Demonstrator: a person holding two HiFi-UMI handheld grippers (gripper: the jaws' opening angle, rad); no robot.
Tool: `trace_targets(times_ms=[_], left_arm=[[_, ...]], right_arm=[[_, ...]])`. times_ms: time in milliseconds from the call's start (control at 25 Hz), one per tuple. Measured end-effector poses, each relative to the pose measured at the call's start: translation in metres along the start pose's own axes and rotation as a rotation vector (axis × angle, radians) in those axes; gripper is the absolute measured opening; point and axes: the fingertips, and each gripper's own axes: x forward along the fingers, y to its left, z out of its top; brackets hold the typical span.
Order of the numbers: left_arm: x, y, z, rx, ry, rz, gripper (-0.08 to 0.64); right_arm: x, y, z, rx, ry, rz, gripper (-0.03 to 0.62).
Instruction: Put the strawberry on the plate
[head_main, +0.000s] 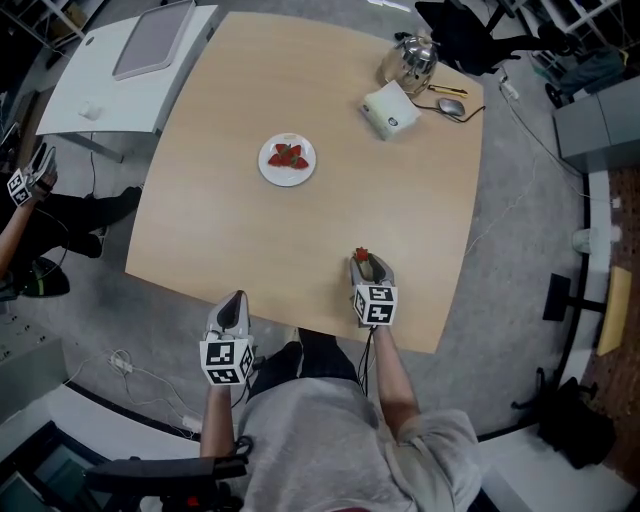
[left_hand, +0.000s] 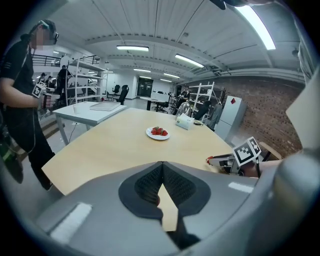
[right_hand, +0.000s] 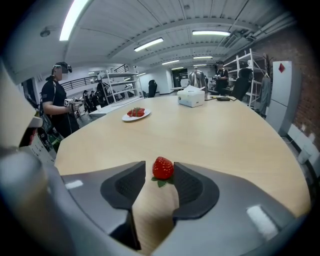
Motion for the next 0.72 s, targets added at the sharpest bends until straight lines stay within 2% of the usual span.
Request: trace_targets(times_ms=[720], left_arm=[[0.0043,0.0008,0.0016,-0.024,-0.001,0.016,0.02]], right_arm=[[0.0063,-0.0037,0.0016,-0.019,0.03,-0.004,0.147]])
